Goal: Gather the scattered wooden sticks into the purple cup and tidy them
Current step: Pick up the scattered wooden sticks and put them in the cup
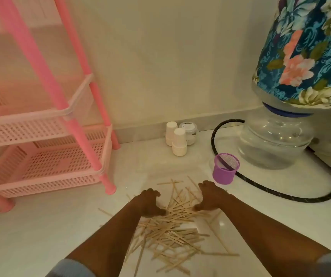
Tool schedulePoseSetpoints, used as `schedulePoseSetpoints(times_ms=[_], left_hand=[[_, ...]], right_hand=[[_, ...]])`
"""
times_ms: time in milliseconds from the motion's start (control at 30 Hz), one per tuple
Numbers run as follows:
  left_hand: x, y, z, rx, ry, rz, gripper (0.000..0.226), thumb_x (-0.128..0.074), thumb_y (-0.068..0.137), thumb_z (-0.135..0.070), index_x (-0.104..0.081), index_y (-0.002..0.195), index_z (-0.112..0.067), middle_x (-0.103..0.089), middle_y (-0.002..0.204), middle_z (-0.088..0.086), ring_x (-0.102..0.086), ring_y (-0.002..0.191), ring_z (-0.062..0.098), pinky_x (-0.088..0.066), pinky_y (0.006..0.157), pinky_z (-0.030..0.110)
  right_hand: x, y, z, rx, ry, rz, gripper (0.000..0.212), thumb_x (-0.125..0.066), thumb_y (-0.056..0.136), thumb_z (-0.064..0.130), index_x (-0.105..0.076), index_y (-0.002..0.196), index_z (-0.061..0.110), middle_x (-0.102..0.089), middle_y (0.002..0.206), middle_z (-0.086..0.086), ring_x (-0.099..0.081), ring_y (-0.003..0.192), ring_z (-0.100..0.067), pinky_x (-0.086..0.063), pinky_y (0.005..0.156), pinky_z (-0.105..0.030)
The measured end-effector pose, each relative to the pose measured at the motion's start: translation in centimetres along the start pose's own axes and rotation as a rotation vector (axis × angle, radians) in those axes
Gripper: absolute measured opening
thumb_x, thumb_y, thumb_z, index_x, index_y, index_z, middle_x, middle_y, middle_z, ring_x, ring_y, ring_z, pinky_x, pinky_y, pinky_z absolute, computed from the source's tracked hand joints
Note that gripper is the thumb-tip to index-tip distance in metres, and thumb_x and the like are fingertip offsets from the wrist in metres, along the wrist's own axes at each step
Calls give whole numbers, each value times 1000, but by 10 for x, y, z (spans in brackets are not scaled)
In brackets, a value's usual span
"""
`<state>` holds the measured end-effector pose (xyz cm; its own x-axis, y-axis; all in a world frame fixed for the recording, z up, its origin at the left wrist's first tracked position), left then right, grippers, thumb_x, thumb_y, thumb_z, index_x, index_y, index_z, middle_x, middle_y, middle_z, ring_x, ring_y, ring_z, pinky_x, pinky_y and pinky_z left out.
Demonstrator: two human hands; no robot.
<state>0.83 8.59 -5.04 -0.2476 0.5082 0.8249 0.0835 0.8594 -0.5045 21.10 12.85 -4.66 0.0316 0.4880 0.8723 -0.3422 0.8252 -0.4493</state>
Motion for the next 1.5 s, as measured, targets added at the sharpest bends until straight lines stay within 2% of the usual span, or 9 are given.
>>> schedulePoseSetpoints(times_ms=[100, 233, 367, 533, 833, 1067, 1233, 1367, 1500], left_hand=[[-21, 2, 5, 20, 56, 87, 112, -74, 63, -72, -28, 151, -22, -30, 150, 2, -36, 136, 24, -38, 110, 42], [-32, 7, 4, -3, 38, 25, 118, -81, 46, -74, -36, 143, -25, -35, 137, -3, -40, 126, 21, -41, 106, 41], [-32, 10, -8, -69, 62, -66, 89, -82, 61, -60, -43, 133, -24, -40, 129, -4, -40, 121, 18, -39, 98, 34], [-27, 14, -12, -82, 65, -92, 40, -65, 89, -30, -51, 127, -26, -51, 130, -3, -45, 123, 18, -41, 98, 34], [-20, 14, -14, -108, 28, -181, 36, -63, 88, -19, -53, 121, -30, -61, 117, -8, -57, 107, 13, -46, 88, 28], [-19, 15, -6, -83, 59, -173, 38, -54, 92, -9, -47, 124, -27, -65, 110, -1, -62, 98, 18, -52, 84, 34], [-11, 15, 6, -59, 3, -232, 36, -57, 92, -12, -59, 125, -25, -69, 112, -2, -65, 100, 17, -52, 85, 30], [3, 19, 10, -26, -146, -305, 25, -58, 93, -14, -72, 113, -20, -69, 113, -3, -65, 93, 12, -46, 79, 22], [18, 23, 1, -21, -355, -334, 17, -61, 92, -9, -77, 95, -14, -71, 100, -6, -61, 77, 7, -50, 76, 27]], right_hand=[[-14, 0, 3, 4, 28, 58, 112, -71, 72, 61, -12, 150, 7, -15, 157, -13, -13, 146, -29, -27, 116, -43], [-28, 5, 15, 49, 40, 47, 111, -78, 68, 54, -18, 148, 8, -22, 153, -9, -22, 142, -26, -34, 111, -42], [-30, 9, 33, 141, 22, -78, 78, -74, 78, 36, -34, 140, 10, -37, 139, -7, -37, 128, -24, -45, 98, -40], [-27, 11, 50, 229, -35, -162, 38, -56, 88, 10, -52, 125, 11, -47, 124, -5, -46, 115, -24, -48, 87, -37], [-27, 19, 62, 270, -304, -179, 32, -51, 89, 8, -61, 118, 14, -54, 117, -7, -52, 107, -27, -41, 84, -36], [-19, 28, 53, 230, -286, -161, 28, -48, 89, -2, -61, 112, 5, -53, 117, -11, -51, 110, -28, -45, 84, -35], [-3, 32, 24, 119, -64, -157, 24, -53, 89, 9, -65, 110, 8, -53, 115, -9, -56, 106, -26, -47, 82, -33], [19, 37, 0, 8, 282, -189, 20, -57, 87, 12, -72, 98, 10, -65, 99, -9, -65, 87, -24, -50, 66, -29], [40, 34, -9, -20, 482, -251, 19, -57, 89, 18, -75, 91, 10, -72, 90, -6, -67, 84, -21, -55, 73, -32]])
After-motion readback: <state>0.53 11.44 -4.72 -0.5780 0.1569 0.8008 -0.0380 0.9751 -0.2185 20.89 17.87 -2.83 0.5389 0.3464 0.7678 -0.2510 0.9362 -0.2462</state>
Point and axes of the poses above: each hand's wrist, its own y-axis towards the middle knuckle, its own x-axis out of the back of the hand, z = x × y, the point moved 10 cm from there along y, towards the middle knuckle
